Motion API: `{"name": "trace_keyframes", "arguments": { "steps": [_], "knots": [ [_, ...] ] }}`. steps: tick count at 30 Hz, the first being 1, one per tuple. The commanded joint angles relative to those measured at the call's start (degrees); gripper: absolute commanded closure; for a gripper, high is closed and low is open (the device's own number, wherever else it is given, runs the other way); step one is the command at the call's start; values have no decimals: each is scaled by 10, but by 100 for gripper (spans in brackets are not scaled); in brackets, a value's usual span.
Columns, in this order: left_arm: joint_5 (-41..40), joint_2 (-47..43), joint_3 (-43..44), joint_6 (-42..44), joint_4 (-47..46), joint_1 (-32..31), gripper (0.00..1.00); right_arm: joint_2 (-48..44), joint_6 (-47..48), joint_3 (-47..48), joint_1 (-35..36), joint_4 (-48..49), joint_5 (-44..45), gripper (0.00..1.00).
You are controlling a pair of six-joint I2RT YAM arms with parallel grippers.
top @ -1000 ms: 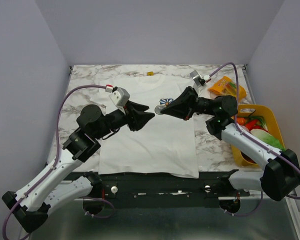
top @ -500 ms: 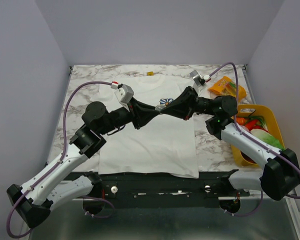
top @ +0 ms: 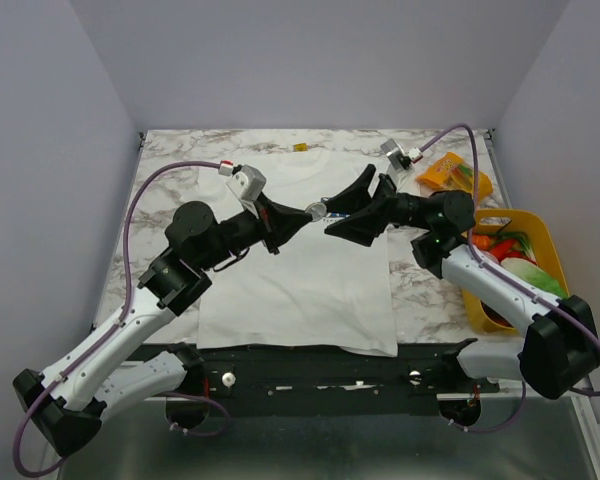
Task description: Pin the brooch onto the clothing
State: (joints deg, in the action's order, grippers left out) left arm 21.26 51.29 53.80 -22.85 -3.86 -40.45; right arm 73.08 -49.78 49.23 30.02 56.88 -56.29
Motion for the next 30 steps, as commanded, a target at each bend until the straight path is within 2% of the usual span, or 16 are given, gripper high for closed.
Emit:
{"name": "trace_keyframes", "arguments": {
  "steps": [1, 4, 6, 7, 9, 10, 11, 18, 25, 30],
  "knots": [
    [-124, 7, 38, 23, 95, 5, 100, -12, 20, -13, -18, -11, 10, 18],
    [-208, 30, 59, 33, 149, 5, 100, -22, 56, -23, -29, -62, 26, 8],
    [-266, 53, 69, 37, 173, 5, 100, -37, 95, -27, -33, -101, 37, 6],
    [-308, 61, 78, 39, 192, 5, 100, -44, 114, -25, -35, -157, 57, 5],
    [-355, 90, 88, 43, 207, 5, 100, -62, 168, -21, -35, -207, 77, 4],
    [-371, 102, 98, 44, 225, 5, 100, -66, 185, -19, -35, -262, 102, 3],
    [-415, 131, 107, 46, 235, 5, 100, -72, 215, -18, -35, -289, 118, 2],
    [-555, 284, 188, 63, 307, 7, 100, -98, 291, -19, -35, -438, 240, 0],
    [-590, 435, 286, 73, 364, 36, 100, -103, 291, -40, -36, -542, 393, 0],
    [-577, 519, 337, 87, 385, 68, 100, -87, 272, -42, -39, -593, 440, 0]
  ]
}}
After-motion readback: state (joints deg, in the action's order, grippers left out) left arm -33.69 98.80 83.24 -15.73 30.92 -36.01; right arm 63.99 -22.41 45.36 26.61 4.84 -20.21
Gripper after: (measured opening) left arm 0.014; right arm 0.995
